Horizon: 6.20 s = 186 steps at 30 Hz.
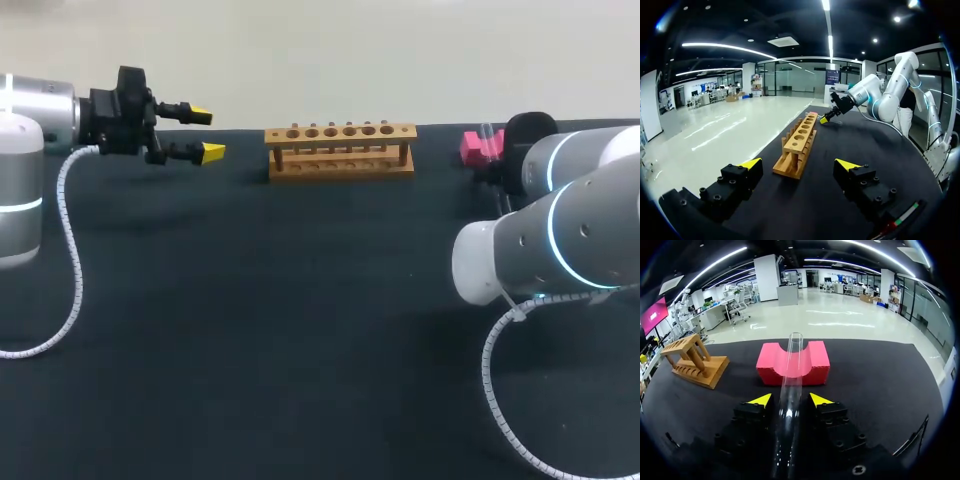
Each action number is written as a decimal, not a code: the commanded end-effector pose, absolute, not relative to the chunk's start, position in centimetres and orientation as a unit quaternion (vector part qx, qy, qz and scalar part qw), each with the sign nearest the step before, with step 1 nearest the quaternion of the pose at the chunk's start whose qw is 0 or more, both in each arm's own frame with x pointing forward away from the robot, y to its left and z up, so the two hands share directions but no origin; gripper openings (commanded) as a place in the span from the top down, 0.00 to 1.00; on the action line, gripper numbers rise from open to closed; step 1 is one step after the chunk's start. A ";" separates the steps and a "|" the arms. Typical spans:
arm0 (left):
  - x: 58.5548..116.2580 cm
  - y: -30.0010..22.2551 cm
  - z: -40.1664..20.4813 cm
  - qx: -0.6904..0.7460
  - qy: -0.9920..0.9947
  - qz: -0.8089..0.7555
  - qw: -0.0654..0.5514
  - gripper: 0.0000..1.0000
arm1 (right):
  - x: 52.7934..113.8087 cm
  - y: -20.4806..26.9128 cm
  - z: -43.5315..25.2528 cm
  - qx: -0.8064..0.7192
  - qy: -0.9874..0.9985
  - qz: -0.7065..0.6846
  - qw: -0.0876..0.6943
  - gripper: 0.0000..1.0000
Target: Grasp the test tube, adjust it, and insert it.
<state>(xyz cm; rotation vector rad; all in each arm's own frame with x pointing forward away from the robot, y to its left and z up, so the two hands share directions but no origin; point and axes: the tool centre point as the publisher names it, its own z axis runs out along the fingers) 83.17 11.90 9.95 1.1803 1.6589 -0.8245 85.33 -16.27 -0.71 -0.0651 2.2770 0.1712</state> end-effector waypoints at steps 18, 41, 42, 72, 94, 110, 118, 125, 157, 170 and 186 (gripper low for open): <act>83.1 12.0 9.9 0.479 0.671 -0.334 0.457 0.00 | 84.9 -16.0 -0.2 -0.012 0.908 0.064 0.413 1.00; 83.1 12.0 9.9 0.479 0.671 -0.334 0.457 0.00 | 81.2 -13.0 9.0 0.050 0.904 0.060 0.421 1.00; 83.1 12.0 9.9 0.479 0.671 -0.334 0.457 0.00 | 81.1 -12.7 9.4 0.049 0.903 0.061 0.422 1.00; 83.1 12.0 9.9 0.479 0.671 -0.334 0.457 0.00 | 81.0 -10.0 10.4 0.050 0.899 0.057 0.432 1.00; 83.1 12.0 9.9 0.479 0.671 -0.334 0.457 0.00 | 80.4 -0.1 10.7 0.062 0.899 0.076 0.427 1.00; 83.1 12.0 9.9 0.479 0.671 -0.334 0.457 0.00 | 82.5 4.5 8.5 0.033 0.896 0.120 0.427 1.00; 83.1 12.0 9.9 0.479 0.671 -0.334 0.457 0.00 | 83.5 5.3 7.9 0.028 0.896 0.131 0.424 1.00; 83.1 12.0 9.9 0.479 0.671 -0.334 0.457 0.00 | 83.4 5.9 7.5 0.026 0.898 0.139 0.417 1.00; 83.1 12.0 9.9 0.479 0.671 -0.334 0.457 0.00 | 83.5 6.6 4.5 -0.008 0.938 0.156 0.309 1.00; 83.1 12.0 9.9 0.479 0.671 -0.334 0.457 0.00 | 83.0 7.0 3.8 -0.018 0.949 0.164 0.267 1.00; 83.1 12.0 9.9 0.479 0.671 -0.334 0.457 0.00 | 82.1 7.2 4.3 0.011 0.940 0.170 0.296 1.00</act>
